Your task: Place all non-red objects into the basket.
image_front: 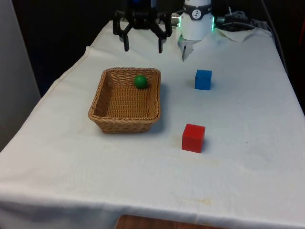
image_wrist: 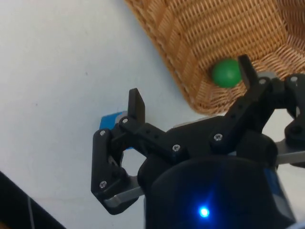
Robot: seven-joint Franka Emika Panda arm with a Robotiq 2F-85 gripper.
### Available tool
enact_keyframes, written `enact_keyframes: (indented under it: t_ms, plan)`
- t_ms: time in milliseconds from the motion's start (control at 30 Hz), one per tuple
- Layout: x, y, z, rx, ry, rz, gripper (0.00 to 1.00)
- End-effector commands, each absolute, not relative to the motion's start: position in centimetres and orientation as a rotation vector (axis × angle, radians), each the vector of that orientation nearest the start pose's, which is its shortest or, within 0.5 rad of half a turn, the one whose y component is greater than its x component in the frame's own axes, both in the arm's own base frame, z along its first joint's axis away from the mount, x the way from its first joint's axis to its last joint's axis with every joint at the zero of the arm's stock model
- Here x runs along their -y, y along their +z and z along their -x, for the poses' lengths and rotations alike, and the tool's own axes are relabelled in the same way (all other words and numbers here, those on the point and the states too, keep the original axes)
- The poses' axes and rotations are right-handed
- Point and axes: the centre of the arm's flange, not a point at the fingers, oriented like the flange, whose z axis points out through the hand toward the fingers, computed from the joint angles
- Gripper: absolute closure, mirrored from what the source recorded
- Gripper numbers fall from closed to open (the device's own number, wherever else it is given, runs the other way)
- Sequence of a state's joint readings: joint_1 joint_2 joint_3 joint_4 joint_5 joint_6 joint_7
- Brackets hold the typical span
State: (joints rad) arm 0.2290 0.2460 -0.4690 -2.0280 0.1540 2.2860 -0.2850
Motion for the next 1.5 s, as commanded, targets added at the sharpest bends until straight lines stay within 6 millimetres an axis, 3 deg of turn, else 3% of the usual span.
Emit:
enact_keyframes:
  t_ms: [0,433,1467]
  plan:
    - [12.6,34.7,-57.5,-0.063,-0.066,3.149,0.00]
    - [10.6,37.3,-54.6,-0.070,-0.037,3.123,0.00]
    - [9.0,39.3,-48.3,-0.139,-0.007,3.071,0.00]
